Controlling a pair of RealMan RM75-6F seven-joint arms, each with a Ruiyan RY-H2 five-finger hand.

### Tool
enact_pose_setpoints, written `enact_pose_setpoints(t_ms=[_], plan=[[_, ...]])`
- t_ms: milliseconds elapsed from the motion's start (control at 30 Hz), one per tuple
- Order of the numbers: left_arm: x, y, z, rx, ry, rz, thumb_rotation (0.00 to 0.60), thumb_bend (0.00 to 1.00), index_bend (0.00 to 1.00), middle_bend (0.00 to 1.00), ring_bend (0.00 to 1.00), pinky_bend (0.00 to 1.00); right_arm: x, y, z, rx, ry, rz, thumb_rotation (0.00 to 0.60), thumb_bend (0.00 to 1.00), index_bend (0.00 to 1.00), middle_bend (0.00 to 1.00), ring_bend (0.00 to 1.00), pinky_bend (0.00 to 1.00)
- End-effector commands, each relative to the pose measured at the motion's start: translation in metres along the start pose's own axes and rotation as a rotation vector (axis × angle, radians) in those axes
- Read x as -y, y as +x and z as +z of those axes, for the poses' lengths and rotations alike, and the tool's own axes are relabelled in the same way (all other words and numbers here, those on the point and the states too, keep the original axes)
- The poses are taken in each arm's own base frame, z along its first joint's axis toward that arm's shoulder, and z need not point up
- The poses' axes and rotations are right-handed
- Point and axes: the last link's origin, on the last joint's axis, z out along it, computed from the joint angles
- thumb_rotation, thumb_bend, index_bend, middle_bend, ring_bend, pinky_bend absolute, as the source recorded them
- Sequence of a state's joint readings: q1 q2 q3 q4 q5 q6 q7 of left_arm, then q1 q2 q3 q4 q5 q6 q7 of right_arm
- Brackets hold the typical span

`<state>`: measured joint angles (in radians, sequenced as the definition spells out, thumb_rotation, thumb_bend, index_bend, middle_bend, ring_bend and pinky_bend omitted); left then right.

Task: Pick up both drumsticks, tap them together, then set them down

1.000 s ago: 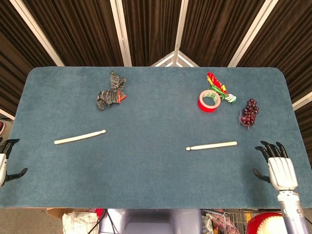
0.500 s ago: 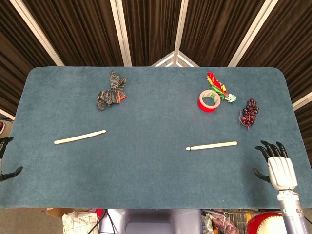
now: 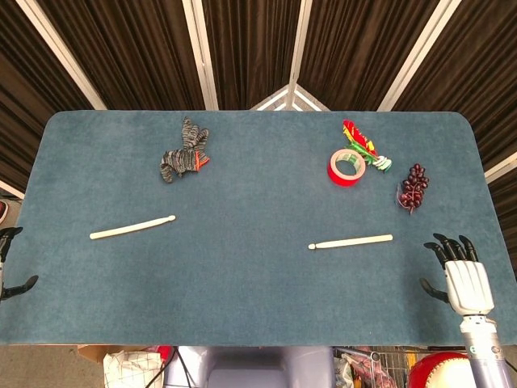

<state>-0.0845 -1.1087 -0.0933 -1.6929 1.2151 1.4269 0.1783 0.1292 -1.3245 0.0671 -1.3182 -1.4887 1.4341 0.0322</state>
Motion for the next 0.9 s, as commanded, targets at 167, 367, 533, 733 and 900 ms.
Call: enact_pose_setpoints(t_ms=[167,367,533,733,900], plan=[[-0.002,-0.002,0.001,0.0,-0.004,0.011,0.6,0.25,0.17,0.15,0.0,0.09,0.001,0.001,0.0,-0.004,0.002,0.003,0.6,0.24,0.28,0.19,0.2,0.1],[-0.01,-0.007,0.024,0.108,0.064,0.022,0.6,0.21,0.19,0.16,0.0,0.09,0.006,-0.005,0.0,0.022,0.019,0.005,0.6,0.23,0.28,0.19,0.2,0.1],[-0.022,-0.001,0.043,0.142,0.065,0.059,0.6,0.21,0.21,0.17,0.0,0.09,0.008,-0.005,-0.001,0.025,0.024,0.01,0.6,0.23,0.28,0.2,0.2,0.09],[-0.04,0.0,0.076,0.164,0.033,0.031,0.6,0.22,0.24,0.22,0.0,0.09,0.009,-0.005,0.0,0.026,0.023,0.015,0.6,0.24,0.28,0.2,0.2,0.09],[-0.057,-0.006,0.103,0.237,0.037,0.048,0.6,0.23,0.26,0.25,0.0,0.09,0.012,-0.008,0.001,0.031,0.031,0.014,0.6,0.24,0.28,0.21,0.2,0.1]])
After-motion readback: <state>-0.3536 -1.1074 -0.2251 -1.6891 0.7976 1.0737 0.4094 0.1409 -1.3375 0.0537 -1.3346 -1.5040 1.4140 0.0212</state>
